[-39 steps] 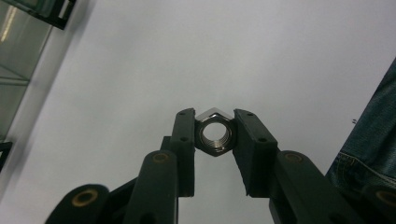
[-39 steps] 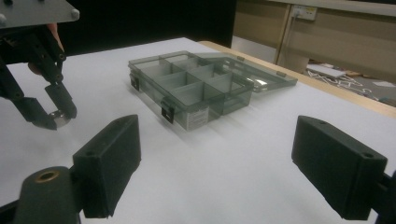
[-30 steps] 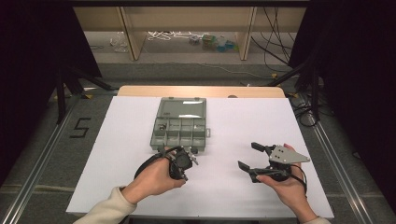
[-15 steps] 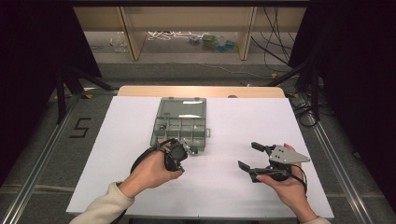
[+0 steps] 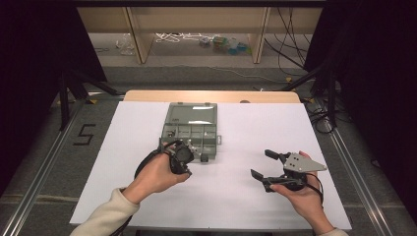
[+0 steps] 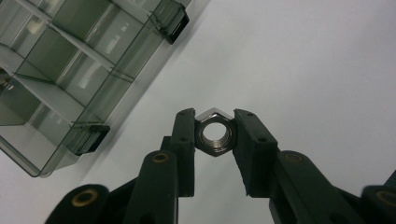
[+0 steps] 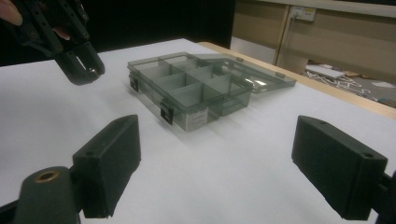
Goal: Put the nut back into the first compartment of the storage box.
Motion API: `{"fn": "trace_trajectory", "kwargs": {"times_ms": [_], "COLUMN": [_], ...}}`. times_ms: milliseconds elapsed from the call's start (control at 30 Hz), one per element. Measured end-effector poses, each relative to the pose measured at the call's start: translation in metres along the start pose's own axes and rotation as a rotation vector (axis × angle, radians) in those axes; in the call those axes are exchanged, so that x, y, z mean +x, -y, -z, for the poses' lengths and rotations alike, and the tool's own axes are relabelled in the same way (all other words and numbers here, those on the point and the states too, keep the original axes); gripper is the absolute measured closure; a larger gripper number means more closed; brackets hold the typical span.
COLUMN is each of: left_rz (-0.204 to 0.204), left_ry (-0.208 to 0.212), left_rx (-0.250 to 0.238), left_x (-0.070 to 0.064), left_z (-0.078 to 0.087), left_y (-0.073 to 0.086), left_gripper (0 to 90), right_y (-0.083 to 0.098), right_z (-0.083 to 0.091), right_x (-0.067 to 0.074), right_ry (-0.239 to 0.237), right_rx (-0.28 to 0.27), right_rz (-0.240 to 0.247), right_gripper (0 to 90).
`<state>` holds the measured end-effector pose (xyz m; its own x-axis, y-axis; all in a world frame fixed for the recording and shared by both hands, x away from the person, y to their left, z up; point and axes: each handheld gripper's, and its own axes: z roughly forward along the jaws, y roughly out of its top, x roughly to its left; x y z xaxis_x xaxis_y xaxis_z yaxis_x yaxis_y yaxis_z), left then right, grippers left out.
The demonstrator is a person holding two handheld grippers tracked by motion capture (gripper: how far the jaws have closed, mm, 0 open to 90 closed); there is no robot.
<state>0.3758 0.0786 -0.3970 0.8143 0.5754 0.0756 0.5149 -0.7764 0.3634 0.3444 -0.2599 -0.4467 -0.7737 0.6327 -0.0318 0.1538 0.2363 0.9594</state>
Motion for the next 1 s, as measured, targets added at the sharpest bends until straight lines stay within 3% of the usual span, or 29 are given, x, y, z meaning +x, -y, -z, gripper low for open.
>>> {"fn": "trace_trajectory", "kwargs": {"times_ms": [733, 833, 900, 1000], "left_rz": [0.037, 0.051, 0.029, 0.035], "left_ry": [-0.023, -0.027, -0.031, -0.033], "left_rx": [-0.019, -0.012, 0.002, 0.012], "left_x": [0.016, 0.020, 0.025, 0.028], "left_z": [0.008, 0.009, 0.010, 0.011], "left_y": [-0.002, -0.003, -0.003, -0.004], "left_gripper": [70.2, 70.2, 70.2, 70.2], "right_y": [0.001, 0.000, 0.000, 0.000], "right_z": [-0.001, 0.000, -0.001, 0.000], "right_x": [0.000, 0.000, 0.000, 0.000], "right_ry": [-0.003, -0.003, -0.004, 0.000], "right_rx": [-0.004, -0.002, -0.003, -0.001], "right_rz": [0.004, 0.002, 0.002, 0.005], "right_gripper": [16.4, 16.4, 16.4, 16.4]}}
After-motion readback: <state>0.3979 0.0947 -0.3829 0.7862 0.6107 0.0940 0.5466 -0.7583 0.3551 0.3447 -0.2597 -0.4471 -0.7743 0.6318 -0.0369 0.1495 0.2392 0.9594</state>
